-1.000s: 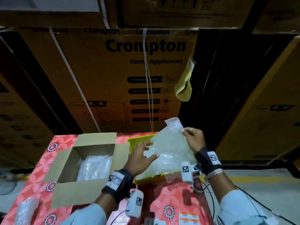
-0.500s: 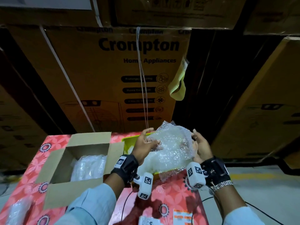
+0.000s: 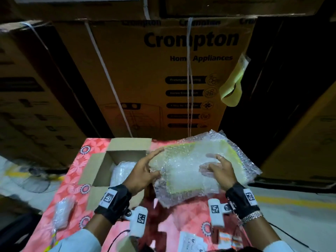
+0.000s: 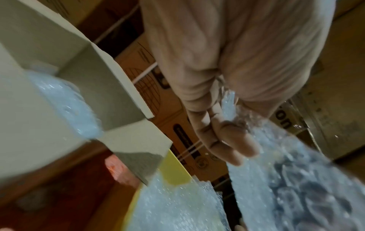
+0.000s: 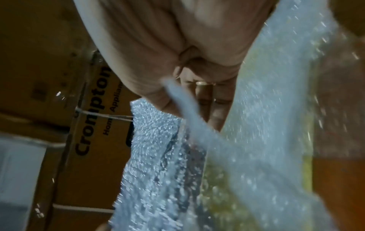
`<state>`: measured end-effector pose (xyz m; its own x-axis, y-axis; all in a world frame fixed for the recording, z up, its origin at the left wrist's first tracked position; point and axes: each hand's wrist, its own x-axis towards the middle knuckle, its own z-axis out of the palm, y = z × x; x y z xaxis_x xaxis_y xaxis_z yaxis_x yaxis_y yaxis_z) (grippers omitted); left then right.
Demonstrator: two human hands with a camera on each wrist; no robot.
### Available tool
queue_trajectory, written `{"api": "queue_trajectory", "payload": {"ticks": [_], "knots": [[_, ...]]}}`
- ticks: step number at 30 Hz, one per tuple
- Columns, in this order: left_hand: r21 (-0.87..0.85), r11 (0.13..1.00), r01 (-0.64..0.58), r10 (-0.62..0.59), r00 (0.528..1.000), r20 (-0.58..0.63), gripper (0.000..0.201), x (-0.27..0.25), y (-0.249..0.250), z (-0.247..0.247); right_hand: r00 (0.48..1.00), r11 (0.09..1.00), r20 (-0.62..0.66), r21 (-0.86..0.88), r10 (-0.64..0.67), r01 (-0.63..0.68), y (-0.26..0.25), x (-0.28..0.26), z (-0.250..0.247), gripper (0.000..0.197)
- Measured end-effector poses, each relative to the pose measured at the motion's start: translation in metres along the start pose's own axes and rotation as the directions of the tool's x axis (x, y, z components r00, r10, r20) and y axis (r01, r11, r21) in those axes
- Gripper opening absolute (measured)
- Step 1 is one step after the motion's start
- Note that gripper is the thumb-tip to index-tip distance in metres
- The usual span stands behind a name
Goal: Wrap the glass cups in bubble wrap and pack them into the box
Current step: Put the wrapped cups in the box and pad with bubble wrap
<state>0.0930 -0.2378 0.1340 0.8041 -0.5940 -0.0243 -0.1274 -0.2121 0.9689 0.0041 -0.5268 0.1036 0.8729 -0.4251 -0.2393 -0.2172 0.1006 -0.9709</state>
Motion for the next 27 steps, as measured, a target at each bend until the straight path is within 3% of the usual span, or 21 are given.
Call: {"api": "queue_trajectory", "payload": {"ticks": [3, 7, 9, 11, 15, 21, 24, 27], "knots": [[-0.022, 1.0, -0.001, 0.001, 1.0, -0.001, 0.083, -0.023, -0.01, -0.032, 0.995, 0.99, 0.088, 0.127, 0.048, -0.059, -0.006, -0.018, 0.021, 0.045], [-0.048, 0.999, -0.004, 0.005, 1.0, 0.03, 0.088, -0.047, -0.02, -0.07, 0.965, 0.993, 0.263, 0.111, 0.017, -0.047, -0.008, -0.031, 0.057, 0.084], [-0.105, 0.994, 0.026, -0.024, 0.999, 0.024, 0.09, -0.055, -0.025, -0.091, 0.96, 0.994, 0.278, 0.112, -0.03, -0.001, -0.011, -0.038, 0.081, 0.093], [-0.141, 0.989, 0.046, -0.044, 0.999, 0.015, 0.091, -0.06, -0.027, -0.112, 0.96, 0.992, 0.253, 0.065, -0.119, 0.106, -0.012, -0.04, 0.105, 0.084], [-0.129, 0.991, 0.042, -0.054, 0.994, -0.092, 0.081, -0.061, -0.03, -0.158, 0.937, 0.97, 0.269, -0.039, -0.222, 0.241, -0.009, -0.031, 0.144, 0.032], [0.164, 0.985, 0.047, -0.011, 0.976, -0.216, 0.038, -0.04, -0.063, -0.226, 0.938, 0.912, 0.286, -0.298, -0.196, 0.282, -0.004, 0.0, 0.2, 0.05], [0.335, 0.939, 0.08, -0.03, 0.988, -0.152, 0.037, -0.027, -0.084, -0.246, 0.943, 0.821, 0.3, -0.495, -0.145, 0.284, 0.003, 0.019, 0.224, 0.06], [0.337, 0.934, 0.122, -0.103, 0.992, -0.073, 0.049, -0.022, -0.102, -0.253, 0.955, 0.766, 0.289, -0.599, -0.067, 0.234, 0.012, 0.035, 0.242, 0.065]]}}
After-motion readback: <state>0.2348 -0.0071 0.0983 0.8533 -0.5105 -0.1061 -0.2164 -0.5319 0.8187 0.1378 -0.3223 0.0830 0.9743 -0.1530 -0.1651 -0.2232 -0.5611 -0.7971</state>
